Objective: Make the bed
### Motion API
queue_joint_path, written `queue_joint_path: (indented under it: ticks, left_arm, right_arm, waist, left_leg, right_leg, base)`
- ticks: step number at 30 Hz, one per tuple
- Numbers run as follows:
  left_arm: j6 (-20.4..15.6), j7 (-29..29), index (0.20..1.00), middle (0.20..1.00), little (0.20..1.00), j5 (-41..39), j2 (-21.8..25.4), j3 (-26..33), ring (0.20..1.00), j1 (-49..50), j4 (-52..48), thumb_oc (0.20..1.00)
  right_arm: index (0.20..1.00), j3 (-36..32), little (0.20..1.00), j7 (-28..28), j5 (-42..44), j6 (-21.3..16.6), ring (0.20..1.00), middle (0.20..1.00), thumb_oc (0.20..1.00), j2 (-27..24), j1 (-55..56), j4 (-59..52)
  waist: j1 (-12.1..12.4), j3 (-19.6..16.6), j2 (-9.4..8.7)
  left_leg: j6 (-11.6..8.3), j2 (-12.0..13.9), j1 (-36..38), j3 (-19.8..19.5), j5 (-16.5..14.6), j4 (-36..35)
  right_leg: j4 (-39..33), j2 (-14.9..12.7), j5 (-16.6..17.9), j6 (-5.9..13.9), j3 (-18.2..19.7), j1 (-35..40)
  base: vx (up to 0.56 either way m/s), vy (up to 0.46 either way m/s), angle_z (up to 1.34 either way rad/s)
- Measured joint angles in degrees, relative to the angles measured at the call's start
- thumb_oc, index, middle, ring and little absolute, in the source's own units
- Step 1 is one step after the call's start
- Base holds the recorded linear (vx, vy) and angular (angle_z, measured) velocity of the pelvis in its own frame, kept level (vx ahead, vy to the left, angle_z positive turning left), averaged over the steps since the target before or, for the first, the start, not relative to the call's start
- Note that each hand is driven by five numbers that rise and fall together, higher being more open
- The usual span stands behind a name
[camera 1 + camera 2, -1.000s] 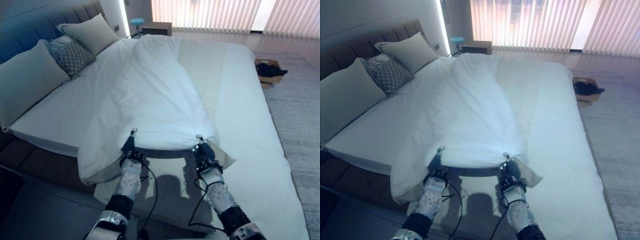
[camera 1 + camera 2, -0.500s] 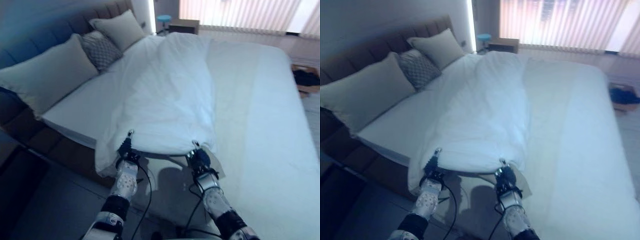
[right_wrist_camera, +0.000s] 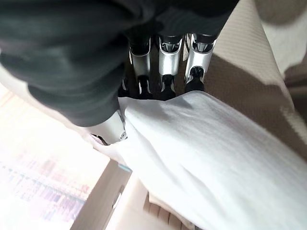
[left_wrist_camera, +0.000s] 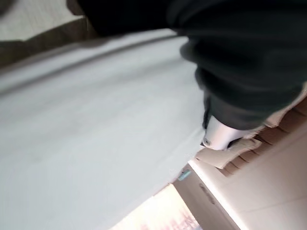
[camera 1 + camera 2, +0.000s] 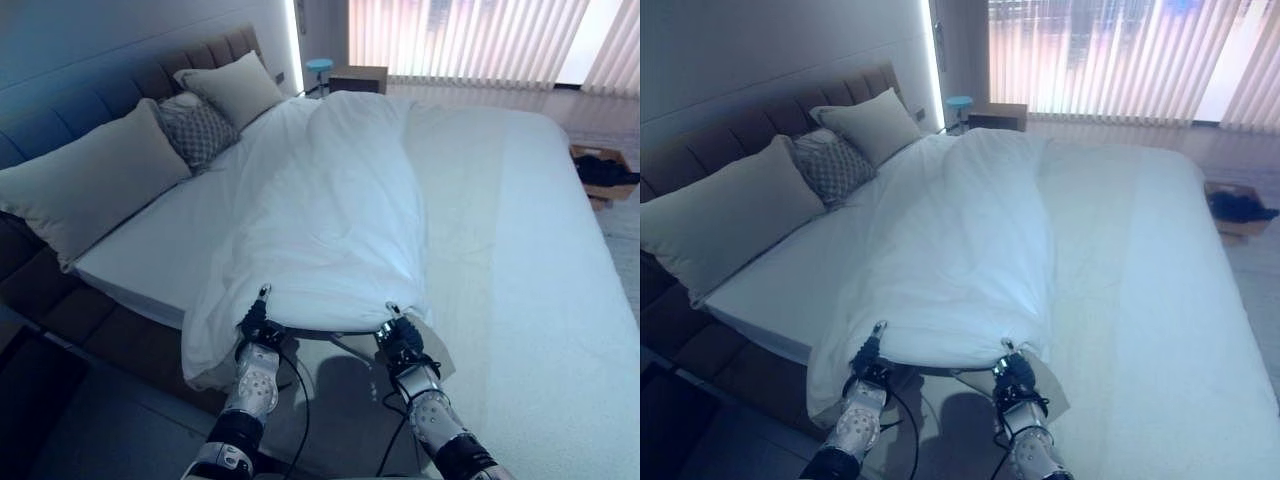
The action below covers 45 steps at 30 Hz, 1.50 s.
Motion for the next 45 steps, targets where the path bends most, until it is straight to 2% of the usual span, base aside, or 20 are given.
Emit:
queue_joint_path:
  ticks: [3, 4, 5, 7, 9, 11, 14, 16, 19, 20, 22, 23, 27, 29, 32, 34, 35, 36, 40, 45]
  left_arm:
    - [0.01, -0.09, 0.2, 0.2, 0.2, 0.09, -0.09, 0.08, 0.2, -0.18, 0.28, 0.2]
    - [0.01, 0.0, 0.2, 0.2, 0.2, 0.08, -0.06, 0.29, 0.2, 0.03, 0.56, 0.2]
    - [-0.01, 0.08, 0.2, 0.2, 0.2, 0.12, 0.15, 0.88, 0.2, 0.55, 0.61, 0.2]
    - [-0.02, 0.44, 0.2, 0.2, 0.2, 0.23, 0.7, 2.07, 0.2, 0.73, 0.55, 0.2]
    - [-0.03, 0.64, 0.2, 0.2, 0.2, 0.64, 1.83, 2.24, 0.2, 1.07, 0.54, 0.2]
    - [-0.03, 0.6, 0.2, 0.2, 0.2, 0.76, 2.89, 2.96, 0.2, 1.66, 0.31, 0.2]
    - [-0.07, 0.59, 0.2, 0.2, 0.2, 0.73, 4.21, 3.8, 0.2, 3.31, -0.51, 0.2]
    - [-0.07, 0.53, 0.2, 0.2, 0.2, 0.74, 3.91, 3.73, 0.2, 3.35, -0.34, 0.2]
    - [-0.06, 0.55, 0.2, 0.2, 0.2, 0.71, 3.18, 3.63, 0.2, 3.04, 0.07, 0.2]
    - [-0.04, 0.3, 0.2, 0.2, 0.2, 0.72, 2.68, 3.57, 0.2, 3.2, 0.18, 0.2]
    - [-0.02, 0.26, 0.2, 0.2, 0.2, 0.7, 2.38, 3.57, 0.2, 3.28, 1.6, 0.2]
    - [-0.02, 0.34, 0.2, 0.2, 0.2, 0.65, 1.64, 3.58, 0.2, 3.76, 2.76, 0.2]
    - [-0.05, 0.37, 0.2, 0.2, 0.2, 0.6, 0.77, 3.6, 0.2, 3.48, 2.97, 0.2]
    - [-0.05, 0.43, 0.2, 0.2, 0.2, 0.12, 0.94, 3.64, 0.2, 3.59, 3.04, 0.2]
    - [-0.04, 0.66, 0.2, 0.2, 0.2, -1.13, 0.55, 3.38, 0.2, 3.17, 4.58, 0.2]
    - [-0.04, 0.83, 0.2, 0.2, 0.2, -1.73, 0.37, 3.37, 0.2, 3.24, 4.64, 0.2]
    - [-0.04, 0.8, 0.2, 0.2, 0.2, -1.71, 0.16, 3.37, 0.2, 3.35, 4.72, 0.2]
    - [-0.04, 0.76, 0.2, 0.2, 0.2, -1.7, -0.27, 3.34, 0.2, 3.5, 5.06, 0.2]
    - [-0.04, 0.73, 0.2, 0.2, 0.2, -1.46, 0.12, 3.44, 0.2, 3.18, 6.83, 0.2]
    - [0.0, 0.67, 0.2, 0.2, 0.2, -0.43, 1.81, 3.55, 0.2, 3.29, 6.64, 0.2]
  right_arm:
    - [0.2, 0.33, 0.2, -0.23, -0.49, 0.82, 0.2, 0.2, 0.2, -0.31, 0.61, -0.03]
    - [0.2, 0.45, 0.2, -0.18, -0.62, 0.86, 0.2, 0.2, 0.2, -0.05, 1.08, -0.33]
    - [0.2, 0.75, 0.2, -0.22, -1.09, 0.87, 0.2, 0.2, 0.2, 0.7, 1.47, -0.47]
    - [0.2, 1.48, 0.2, -0.19, -1.17, 0.91, 0.2, 0.2, 0.2, 1.73, 1.56, -0.25]
    - [0.2, 1.76, 0.2, -0.03, -1.17, 1.69, 0.2, 0.2, 0.2, 2.81, 2.05, 0.46]
    - [0.2, 3.19, 0.2, 0.84, -1.06, 2.09, 0.2, 0.2, 0.2, 3.05, 1.12, 2.18]
    - [0.2, 5.08, 0.2, 2.06, -0.92, 2.7, 0.2, 0.2, 0.2, 2.96, -0.98, 4.13]
    - [0.2, 5.13, 0.2, 2.12, -0.68, 2.77, 0.2, 0.2, 0.2, 2.77, -0.72, 5.2]
    - [0.2, 5.3, 0.2, 2.02, 0.1, 2.45, 0.2, 0.2, 0.2, 2.48, -0.14, 5.28]
    - [0.2, 5.31, 0.2, 2.04, 0.11, 2.28, 0.2, 0.2, 0.2, 1.87, -0.24, 5.59]
    - [0.2, 5.3, 0.2, 2.07, 0.1, 2.28, 0.2, 0.2, 0.2, 1.71, -0.18, 6.23]
    - [0.2, 5.59, 0.2, 2.07, 0.09, 2.28, 0.2, 0.2, 0.2, 1.27, 0.98, 6.28]
    - [0.2, 5.65, 0.2, 2.1, 0.1, 2.47, 0.2, 0.2, 0.2, 1.02, 3.02, 5.83]
    - [0.2, 5.64, 0.2, 2.06, 0.09, 2.45, 0.2, 0.2, 0.2, 0.79, 2.18, 5.63]
    - [0.2, 5.24, 0.2, 1.59, 0.08, 2.59, 0.2, 0.2, 0.2, 0.53, 1.78, 6.17]
    - [0.2, 5.23, 0.2, 1.43, 0.06, 2.87, 0.2, 0.2, 0.2, 0.3, 1.52, 6.2]
    - [0.2, 5.21, 0.2, 1.39, 0.03, 2.99, 0.2, 0.2, 0.2, 0.08, 1.59, 6.32]
    - [0.2, 5.0, 0.2, 1.47, -0.07, 3.18, 0.2, 0.2, 0.2, -0.21, 1.8, 6.41]
    - [0.2, 4.85, 0.2, 1.41, -1.38, 3.95, 0.2, 0.2, 0.2, 0.63, 2.56, 6.94]
    - [0.2, 4.94, 0.2, 1.96, -2.33, 4.61, 0.2, 0.2, 0.2, 2.44, 1.59, 9.32]
  waist:
    - [0.08, -0.42, -0.44]
    - [0.05, -0.68, -1.04]
    - [0.16, -1.33, -2.09]
    - [0.38, -1.43, -2.44]
    - [1.33, -1.39, -2.27]
    - [2.54, -1.05, -1.66]
    - [2.93, -1.19, -1.56]
    - [2.87, -1.16, -1.34]
    - [0.98, -1.02, -1.36]
    - [0.68, -0.86, -1.45]
    - [1.7, 0.35, -2.48]
    - [1.52, 1.04, -1.48]
    - [1.6, 0.68, -0.43]
    - [1.51, 0.4, -1.24]
    - [1.76, 0.37, -1.99]
    - [1.56, 0.24, -1.5]
    - [1.73, -0.07, -0.77]
    - [1.23, -0.67, 0.66]
    - [2.07, -1.66, -1.73]
    - [4.83, -1.43, -1.86]
  left_leg:
    - [0.43, -4.85, 0.69, 2.57, 1.64, 0.79]
    - [1.18, -6.16, 0.82, 3.83, 1.59, 0.7]
    - [3.42, -8.07, 0.77, 6.22, 1.77, 0.6]
    - [5.42, -10.36, 0.48, 10.03, 2.26, 0.69]
    - [7.05, -11.14, 0.86, 12.22, 2.19, -0.02]
    - [7.38, -11.04, 1.99, 12.34, 3.18, -2.23]
    - [6.69, -10.66, 3.8, 11.85, 6.1, -6.72]
    - [5.96, -10.88, 4.52, 11.13, 7.8, -7.83]
    - [4.92, -11.33, 3.26, 8.14, 8.3, -5.72]
    - [3.14, -11.79, 1.63, 7.62, 9.06, -2.83]
    - [-2.58, -13.09, -1.23, 7.38, 10.37, 4.8]
    - [-5.95, -13.71, -2.53, 6.77, 7.43, 12.19]
    - [-0.9, -10.6, -2.26, 6.19, 2.28, 14.34]
    - [-0.08, -8.94, -1.01, 4.76, 3.29, 9.69]
    - [-0.23, -6.02, 0.09, -3.08, 2.8, 4.04]
    - [-0.41, -4.54, 1.44, -4.38, 2.75, 0.3]
    - [0.21, -4.88, 2.26, -4.76, 3.12, -0.52]
    - [-1.86, -4.75, 3.19, -4.44, 1.38, -1.21]
    - [2.79, -11.59, 1.81, 1.64, 0.53, 1.12]
    - [6.13, -12.98, 0.77, 8.51, -0.75, 2.1]
  right_leg:
    - [3.75, -5.1, -1.33, 3.54, -2.19, -1.96]
    - [6.02, -7.06, -2.33, 4.01, -1.61, -2.73]
    - [7.58, -10.47, -2.34, 6.58, -1.66, -3.89]
    - [9.86, -15.66, -1.94, 7.02, -4.21, -5.21]
    - [11.02, -18.76, -1.99, 5.4, -9.44, -4.04]
    - [12.98, -15.15, -4.74, 8.19, -8.14, -3.4]
    - [6.57, -7.52, -7.3, 6.79, -8.29, 0.39]
    - [6.01, -5.91, -6.7, 5.18, -5.55, 1.31]
    - [8.57, -2.48, -10.61, 4.27, 3.29, 1.59]
    - [9.06, -2.66, -10.77, 1.64, 3.47, 1.87]
    - [9.84, -4.32, -10.55, 0.99, 3.61, 2.68]
    - [8.98, -4.71, -10.07, 0.6, 3.53, 4.75]
    - [8.15, -4.67, -9.63, -0.5, -0.53, 4.44]
    - [8.45, -4.47, -8.87, 0.16, -1.42, 2.81]
    - [9.12, -4.34, -9.0, 1.2, 1.01, 1.95]
    - [10.34, -4.89, -9.78, 3.41, 3.7, 1.1]
    - [10.84, -5.17, -9.99, 4.28, 4.52, 0.88]
    - [11.71, -5.65, -10.69, 5.81, 5.43, 0.38]
    - [11.85, -13.97, -9.29, 9.67, 7.51, -1.78]
    - [12.38, -18.69, -2.52, 6.38, -7.51, -3.59]
  base:
    - [0.14, 0.545, -0.28]
    - [0.03, 0.551, -0.34]
    - [0.01, 0.51, -0.29]
    - [0.05, 0.449, -0.29]
    - [0.12, 0.366, -0.14]
    - [0.09, 0.217, -0.31]
    - [0.04, 0.131, -0.04]
    - [0.03, 0.123, 0.25]
    - [0.06, 0.073, 0.66]
    - [0.06, 0.073, 0.69]
    - [0.06, 0.071, 0.14]
    - [0.15, 0.115, -0.12]
    - [0.14, 0.107, -0.22]
    - [0.16, 0.317, -0.07]
    - [0.13, 0.351, 0.09]
    - [0.17, 0.517, -0.22]
    - [0.17, 0.583, -0.38]
    - [0.13, 0.574, -0.27]
    - [0.05, 0.5, -0.45]
    - [0.02, 0.408, -0.43]
